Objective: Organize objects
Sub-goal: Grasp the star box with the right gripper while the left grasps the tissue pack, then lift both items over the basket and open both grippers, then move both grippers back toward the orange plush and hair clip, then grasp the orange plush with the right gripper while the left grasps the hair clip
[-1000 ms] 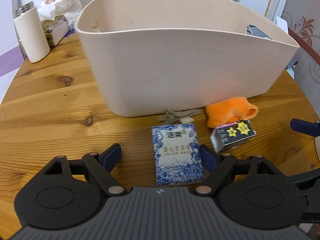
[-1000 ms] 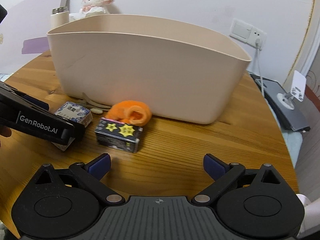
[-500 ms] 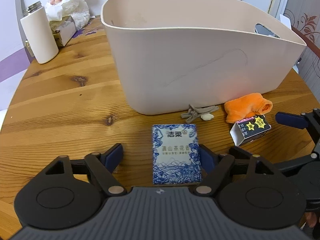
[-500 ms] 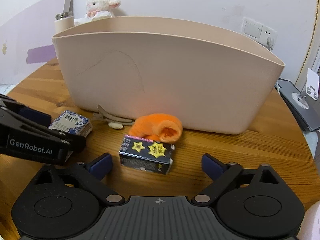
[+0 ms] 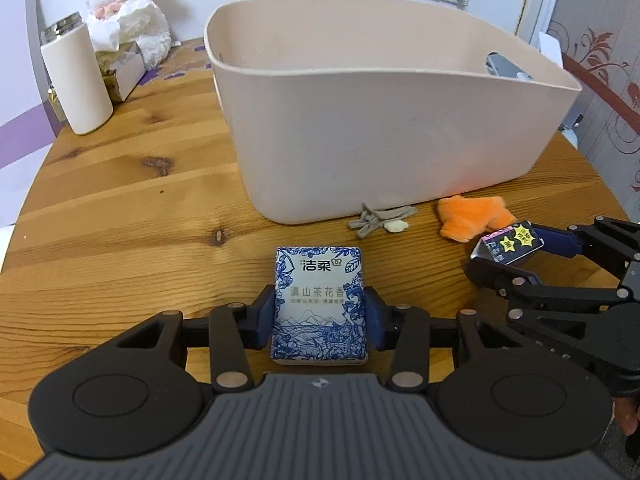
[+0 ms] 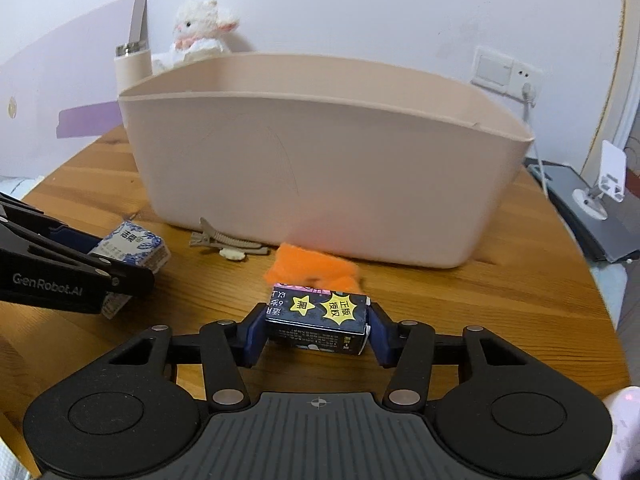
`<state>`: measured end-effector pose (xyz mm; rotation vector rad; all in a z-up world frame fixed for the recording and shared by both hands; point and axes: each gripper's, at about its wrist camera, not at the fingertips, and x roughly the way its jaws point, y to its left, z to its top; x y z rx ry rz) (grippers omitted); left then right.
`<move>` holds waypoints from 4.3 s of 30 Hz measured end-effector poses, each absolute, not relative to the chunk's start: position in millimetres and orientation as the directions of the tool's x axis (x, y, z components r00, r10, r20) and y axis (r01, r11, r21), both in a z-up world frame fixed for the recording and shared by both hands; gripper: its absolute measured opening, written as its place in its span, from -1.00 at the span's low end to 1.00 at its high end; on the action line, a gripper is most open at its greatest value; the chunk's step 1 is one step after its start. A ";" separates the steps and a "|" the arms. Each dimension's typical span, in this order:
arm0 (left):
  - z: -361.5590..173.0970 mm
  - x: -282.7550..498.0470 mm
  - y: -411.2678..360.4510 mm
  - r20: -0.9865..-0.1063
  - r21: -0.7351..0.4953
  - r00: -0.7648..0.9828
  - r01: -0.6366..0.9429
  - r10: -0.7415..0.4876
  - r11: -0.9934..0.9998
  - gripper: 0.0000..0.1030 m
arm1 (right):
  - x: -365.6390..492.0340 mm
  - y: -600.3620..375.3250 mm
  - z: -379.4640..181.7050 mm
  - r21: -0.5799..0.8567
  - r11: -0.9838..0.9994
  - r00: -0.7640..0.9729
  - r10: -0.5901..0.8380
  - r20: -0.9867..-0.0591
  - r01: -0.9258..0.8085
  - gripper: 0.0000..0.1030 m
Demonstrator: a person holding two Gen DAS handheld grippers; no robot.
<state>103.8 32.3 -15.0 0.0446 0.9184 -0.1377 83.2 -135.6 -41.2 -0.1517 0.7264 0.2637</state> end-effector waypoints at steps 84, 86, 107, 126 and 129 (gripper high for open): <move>85.2 142.8 16.0 -0.588 0.015 0.808 0.031 -0.017 0.999 0.67 | 109.0 -172.3 43.8 -0.126 0.983 0.866 0.054 -0.496 -0.133 0.90; 81.0 135.0 18.8 -0.597 0.011 0.802 0.032 -0.019 0.999 0.67 | 103.2 -172.0 37.0 -0.127 0.982 0.859 0.057 -0.509 -0.140 0.92; -11.8 127.6 18.3 -0.753 0.044 0.658 0.095 -0.030 0.994 0.67 | 100.5 -165.9 -36.6 -0.102 0.975 0.740 0.080 -0.668 -0.197 0.92; -40.2 148.1 1.0 -0.726 -0.026 0.686 0.056 -0.057 0.998 0.62 | 125.9 -155.2 -60.4 -0.051 0.961 0.705 0.162 -0.690 -0.270 0.82; -38.4 145.8 -0.5 -0.715 -0.032 0.695 0.074 -0.075 0.997 0.25 | 127.0 -156.1 -60.9 -0.025 0.967 0.717 0.171 -0.676 -0.254 0.58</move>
